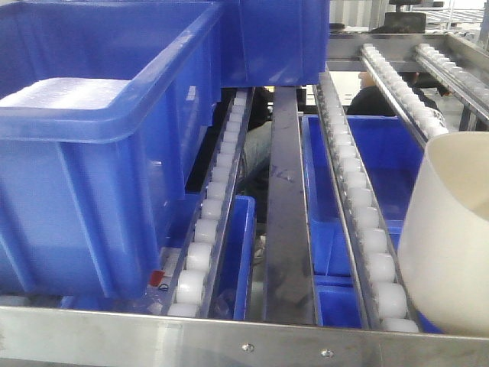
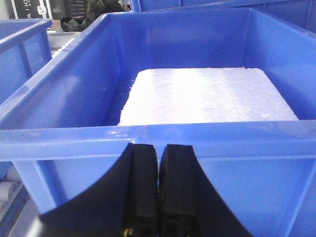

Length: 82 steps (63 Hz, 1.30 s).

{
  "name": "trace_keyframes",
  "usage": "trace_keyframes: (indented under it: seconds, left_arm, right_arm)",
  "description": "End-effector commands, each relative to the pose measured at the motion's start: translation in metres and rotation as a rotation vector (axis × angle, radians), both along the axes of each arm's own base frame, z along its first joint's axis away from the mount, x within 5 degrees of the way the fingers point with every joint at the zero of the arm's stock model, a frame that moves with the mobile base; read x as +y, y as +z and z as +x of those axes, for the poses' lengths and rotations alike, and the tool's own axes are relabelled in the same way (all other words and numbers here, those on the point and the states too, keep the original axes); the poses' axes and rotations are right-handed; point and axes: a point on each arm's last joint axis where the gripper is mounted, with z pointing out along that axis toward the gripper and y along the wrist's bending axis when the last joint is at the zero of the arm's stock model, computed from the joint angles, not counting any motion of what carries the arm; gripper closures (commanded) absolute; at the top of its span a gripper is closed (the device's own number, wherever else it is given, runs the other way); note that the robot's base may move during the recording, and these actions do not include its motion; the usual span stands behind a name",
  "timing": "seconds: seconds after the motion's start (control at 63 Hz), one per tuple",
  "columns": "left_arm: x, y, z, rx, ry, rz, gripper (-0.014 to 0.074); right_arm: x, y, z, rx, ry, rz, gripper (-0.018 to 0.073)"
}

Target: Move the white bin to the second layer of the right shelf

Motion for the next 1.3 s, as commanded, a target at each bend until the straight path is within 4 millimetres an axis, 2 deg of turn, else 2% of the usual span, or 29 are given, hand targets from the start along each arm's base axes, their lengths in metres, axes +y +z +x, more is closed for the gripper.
trace_keyframes:
  seconds: [0.0, 0.175, 0.302, 0.572, 1.096, 1.286]
  left_arm:
    - [0.000, -0.004, 0.000, -0.059, 0.001, -0.017, 0.0512]
    - [0.000, -0.004, 0.000, -0.059, 0.001, -0.017, 0.0512]
    - [0.000, -0.004, 0.000, -0.059, 0.001, -0.017, 0.0512]
    - [0.000, -0.004, 0.000, -0.059, 0.001, -0.017, 0.0512]
    - [0.000, -0.004, 0.000, -0.059, 0.001, -0.017, 0.0512]
    - [0.000, -0.004, 0.000, -0.059, 0.001, -0.017, 0.0512]
  right_arm:
    - [-0.001, 0.019, -0.008, -0.139, 0.009, -0.038, 0.0510]
    - [0.001, 0.026, -0.022, -0.222, 0.095, -0.189, 0.0503]
    - [0.002, 0.029, -0.030, -0.275, 0.107, -0.197, 0.0503]
    - [0.001, 0.011, -0.052, -0.432, 0.078, -0.196, 0.0503]
    - [0.001, 0.007, -0.054, -0.419, 0.081, -0.197, 0.0503]
    - [-0.001, 0.004, -0.055, -0.490, 0.055, -0.203, 0.0503]
